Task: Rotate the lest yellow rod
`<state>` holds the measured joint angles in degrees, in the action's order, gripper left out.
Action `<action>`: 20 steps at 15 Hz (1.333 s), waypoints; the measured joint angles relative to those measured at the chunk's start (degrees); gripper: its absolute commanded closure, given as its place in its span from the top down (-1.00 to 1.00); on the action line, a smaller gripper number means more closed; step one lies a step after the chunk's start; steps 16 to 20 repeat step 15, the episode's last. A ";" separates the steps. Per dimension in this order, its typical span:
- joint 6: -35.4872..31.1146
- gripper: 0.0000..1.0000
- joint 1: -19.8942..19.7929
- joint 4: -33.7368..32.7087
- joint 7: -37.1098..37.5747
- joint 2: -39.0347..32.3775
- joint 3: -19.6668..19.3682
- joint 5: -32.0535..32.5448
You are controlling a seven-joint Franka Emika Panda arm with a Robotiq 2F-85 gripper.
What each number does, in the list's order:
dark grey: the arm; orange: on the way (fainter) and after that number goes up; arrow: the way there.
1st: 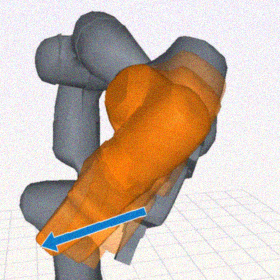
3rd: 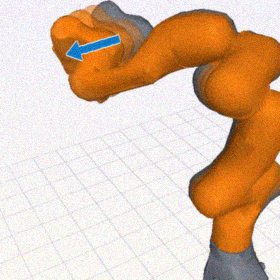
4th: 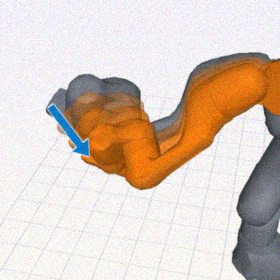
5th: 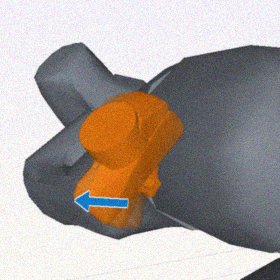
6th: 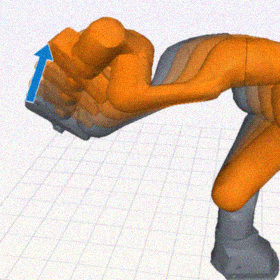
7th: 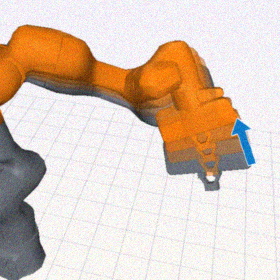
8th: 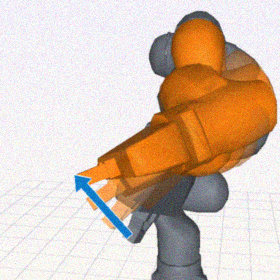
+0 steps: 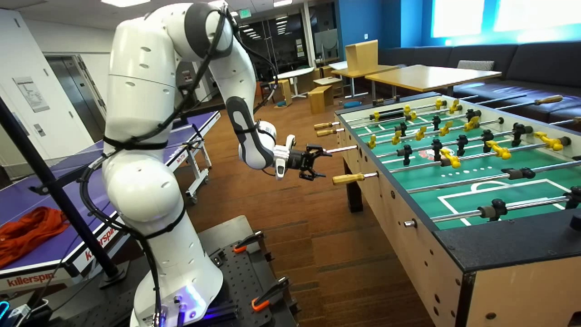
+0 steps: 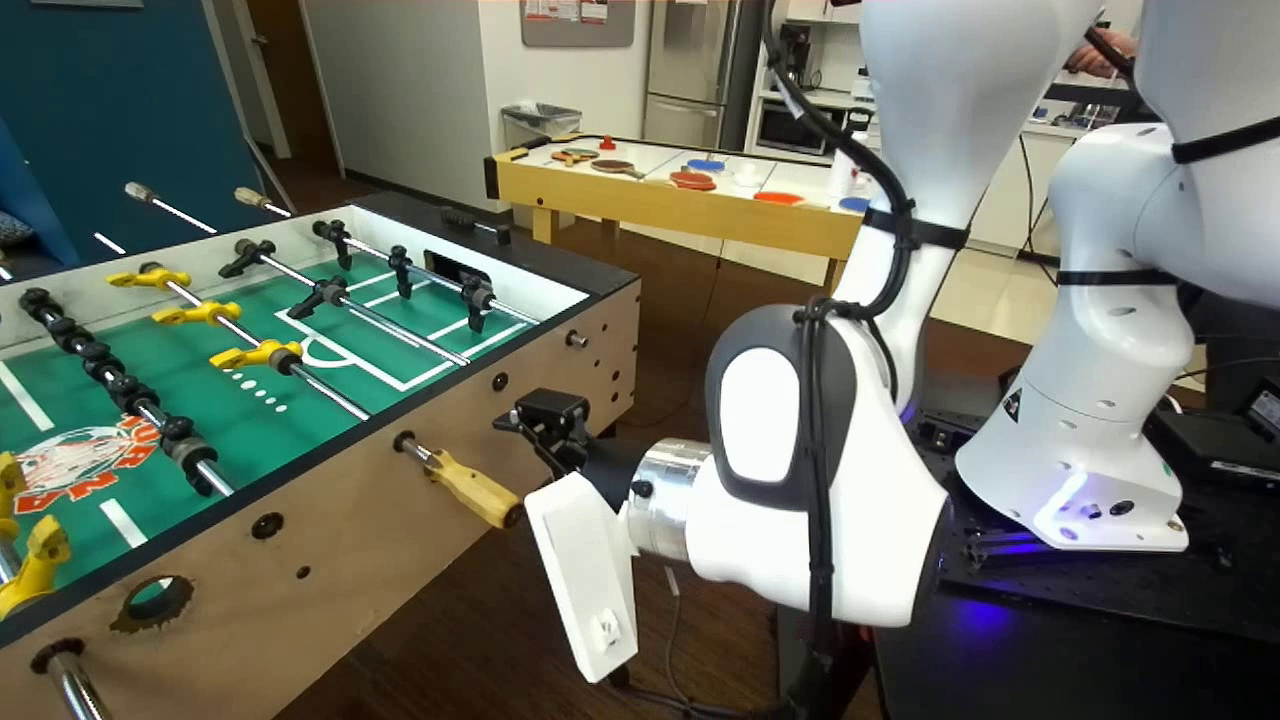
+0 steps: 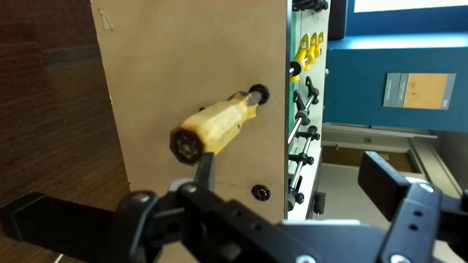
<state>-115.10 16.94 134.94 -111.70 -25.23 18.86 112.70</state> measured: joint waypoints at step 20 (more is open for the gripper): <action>-21.61 1.00 -2.49 2.79 11.97 21.58 -2.39 -25.61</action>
